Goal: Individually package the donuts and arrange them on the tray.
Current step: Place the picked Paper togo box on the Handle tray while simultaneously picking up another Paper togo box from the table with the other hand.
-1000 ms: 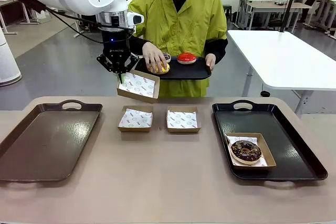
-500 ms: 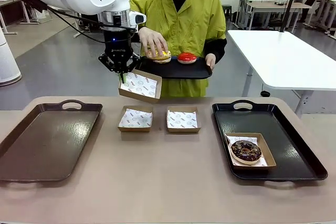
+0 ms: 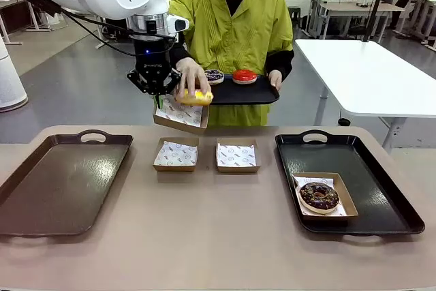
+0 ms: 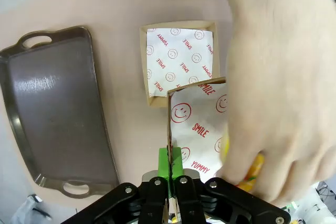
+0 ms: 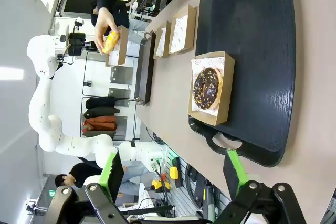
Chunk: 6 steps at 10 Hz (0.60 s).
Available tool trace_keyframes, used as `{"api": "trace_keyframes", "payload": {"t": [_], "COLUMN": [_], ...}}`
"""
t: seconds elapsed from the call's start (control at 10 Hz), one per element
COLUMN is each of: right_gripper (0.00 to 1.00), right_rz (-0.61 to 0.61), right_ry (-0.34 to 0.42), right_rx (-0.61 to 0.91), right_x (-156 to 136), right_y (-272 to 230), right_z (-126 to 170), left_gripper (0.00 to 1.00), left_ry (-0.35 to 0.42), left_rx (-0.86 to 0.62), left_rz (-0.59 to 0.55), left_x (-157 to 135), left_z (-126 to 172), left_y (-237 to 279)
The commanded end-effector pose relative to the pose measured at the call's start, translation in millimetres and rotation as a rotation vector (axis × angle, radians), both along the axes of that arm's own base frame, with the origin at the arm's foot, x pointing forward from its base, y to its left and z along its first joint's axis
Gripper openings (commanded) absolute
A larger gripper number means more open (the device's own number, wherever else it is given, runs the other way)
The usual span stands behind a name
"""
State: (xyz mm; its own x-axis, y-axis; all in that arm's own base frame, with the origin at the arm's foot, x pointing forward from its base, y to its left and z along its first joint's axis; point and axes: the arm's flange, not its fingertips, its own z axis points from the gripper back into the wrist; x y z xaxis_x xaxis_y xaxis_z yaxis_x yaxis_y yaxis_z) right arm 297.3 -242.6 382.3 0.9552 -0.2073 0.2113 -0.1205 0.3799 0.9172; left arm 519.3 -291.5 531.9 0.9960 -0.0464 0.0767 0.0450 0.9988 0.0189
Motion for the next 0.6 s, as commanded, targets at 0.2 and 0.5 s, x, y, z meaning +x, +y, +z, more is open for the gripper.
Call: {"api": "trace_keyframes", "payload": {"t": [0.2,0.5], "right_gripper": [1.0,1.0], "right_rz": [-0.006,-0.006], "right_ry": [0.0,0.0], "right_rx": [0.013,0.013], "right_x": [-0.7,-0.7], "right_y": [-0.7,-0.7], "right_z": [-1.8,-1.8], "left_gripper": [0.0,0.0], "left_ry": [-0.002,-0.002], "left_rx": [0.003,0.003], "left_rz": [0.001,0.001], "left_x": [-4.7,-4.7], "left_z": [1.7,1.7], "left_y": [2.5,2.5]}}
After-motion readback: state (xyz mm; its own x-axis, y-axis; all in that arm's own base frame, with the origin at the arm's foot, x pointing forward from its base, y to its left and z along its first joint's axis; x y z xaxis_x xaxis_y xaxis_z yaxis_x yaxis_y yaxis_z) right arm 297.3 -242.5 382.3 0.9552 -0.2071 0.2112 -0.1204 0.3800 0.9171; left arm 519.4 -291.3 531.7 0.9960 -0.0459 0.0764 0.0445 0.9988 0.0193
